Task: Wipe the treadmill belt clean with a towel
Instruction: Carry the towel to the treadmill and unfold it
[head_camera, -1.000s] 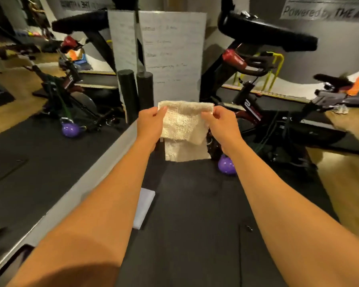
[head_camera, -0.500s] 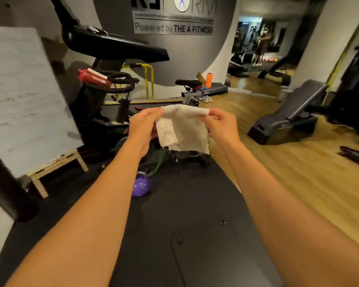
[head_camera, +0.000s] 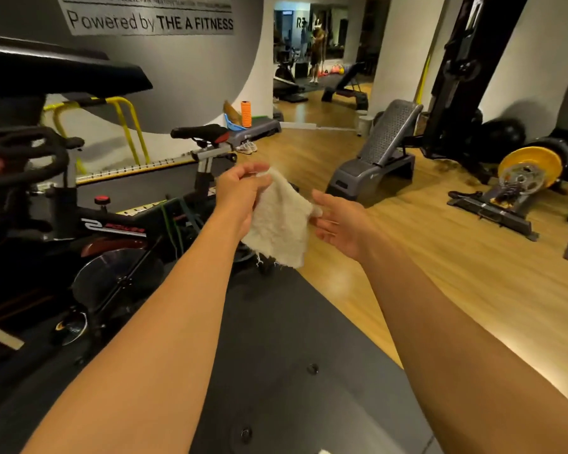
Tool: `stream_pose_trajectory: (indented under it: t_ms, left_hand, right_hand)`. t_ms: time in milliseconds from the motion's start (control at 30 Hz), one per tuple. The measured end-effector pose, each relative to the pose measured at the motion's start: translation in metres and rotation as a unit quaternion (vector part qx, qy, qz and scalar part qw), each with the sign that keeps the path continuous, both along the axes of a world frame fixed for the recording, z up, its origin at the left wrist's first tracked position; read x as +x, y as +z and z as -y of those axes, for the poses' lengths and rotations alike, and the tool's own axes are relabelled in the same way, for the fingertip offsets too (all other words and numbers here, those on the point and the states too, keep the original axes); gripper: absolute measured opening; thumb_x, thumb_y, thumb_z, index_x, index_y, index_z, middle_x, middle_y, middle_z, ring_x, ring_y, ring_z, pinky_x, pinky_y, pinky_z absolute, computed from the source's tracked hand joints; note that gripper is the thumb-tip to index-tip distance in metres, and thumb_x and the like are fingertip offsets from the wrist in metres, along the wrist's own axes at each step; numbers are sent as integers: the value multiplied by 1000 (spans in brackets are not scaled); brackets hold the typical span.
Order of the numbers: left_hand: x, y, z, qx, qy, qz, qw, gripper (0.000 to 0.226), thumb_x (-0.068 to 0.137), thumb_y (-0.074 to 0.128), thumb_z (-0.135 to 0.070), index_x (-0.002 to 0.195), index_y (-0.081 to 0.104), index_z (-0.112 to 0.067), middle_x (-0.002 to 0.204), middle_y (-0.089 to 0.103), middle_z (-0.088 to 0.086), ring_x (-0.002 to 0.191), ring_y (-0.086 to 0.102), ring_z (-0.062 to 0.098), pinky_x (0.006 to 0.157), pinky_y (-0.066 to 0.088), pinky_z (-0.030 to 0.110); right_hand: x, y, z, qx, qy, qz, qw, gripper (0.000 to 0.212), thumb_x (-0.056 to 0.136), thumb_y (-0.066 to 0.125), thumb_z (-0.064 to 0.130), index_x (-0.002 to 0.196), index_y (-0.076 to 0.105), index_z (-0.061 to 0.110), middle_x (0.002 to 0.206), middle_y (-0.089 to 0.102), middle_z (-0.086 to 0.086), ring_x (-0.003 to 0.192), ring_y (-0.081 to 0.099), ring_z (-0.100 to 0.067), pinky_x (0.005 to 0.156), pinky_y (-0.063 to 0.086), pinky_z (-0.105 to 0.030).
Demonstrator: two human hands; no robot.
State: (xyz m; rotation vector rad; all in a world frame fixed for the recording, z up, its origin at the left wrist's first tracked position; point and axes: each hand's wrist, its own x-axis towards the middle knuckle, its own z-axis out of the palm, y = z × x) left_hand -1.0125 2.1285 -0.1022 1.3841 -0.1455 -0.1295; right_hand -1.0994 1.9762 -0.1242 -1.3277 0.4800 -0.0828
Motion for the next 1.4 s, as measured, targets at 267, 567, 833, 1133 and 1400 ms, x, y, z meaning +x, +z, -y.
stream_pose_trajectory:
  t_ms: [267, 567, 833, 1133, 1400]
  left_hand:
    - [137, 16, 136, 47, -39, 48, 997, 27, 77, 67, 4, 82, 73, -21, 106, 68, 9, 101, 65, 26, 91, 54, 40]
    - [287, 20, 267, 49, -105, 52, 992, 29, 80, 66, 4, 83, 74, -24, 108, 65, 6, 102, 62, 25, 86, 55, 37]
    - [456, 11, 373, 58, -108, 52, 991, 20, 76, 74, -7, 80, 75, -26, 103, 69, 4, 100, 63, 25, 88, 53, 42]
    - [617, 1, 516, 63, -94, 84, 990, 17, 77, 76, -10, 79, 72, -27, 98, 69, 1, 100, 62, 22, 85, 53, 32]
    - [755, -5, 631, 70, -53, 62, 994, 28, 79, 69, 1, 90, 72, -25, 102, 70, 5, 102, 64, 23, 90, 54, 42]
  right_hand:
    - [115, 5, 141, -43, -8, 24, 999, 33, 86, 71, 31, 111, 69, 9, 85, 64, -8, 74, 56, -18, 68, 49, -30]
    - [274, -3, 259, -78, 22, -76, 994, 45, 83, 67, 54, 111, 67, 19, 112, 67, -4, 97, 66, -24, 67, 55, -32]
    - [416, 8, 364, 22, -144, 32, 989, 32, 85, 70, 4, 114, 62, 14, 111, 64, -12, 94, 62, -30, 74, 51, -37]
    - [569, 15, 502, 32, -182, 7, 983, 15, 89, 64, 9, 101, 67, 19, 82, 60, -4, 79, 58, -16, 73, 55, -32]
    - [734, 2, 645, -43, -177, 81, 980, 25, 84, 69, 1, 103, 66, 18, 99, 69, -1, 95, 65, -16, 79, 57, -28]
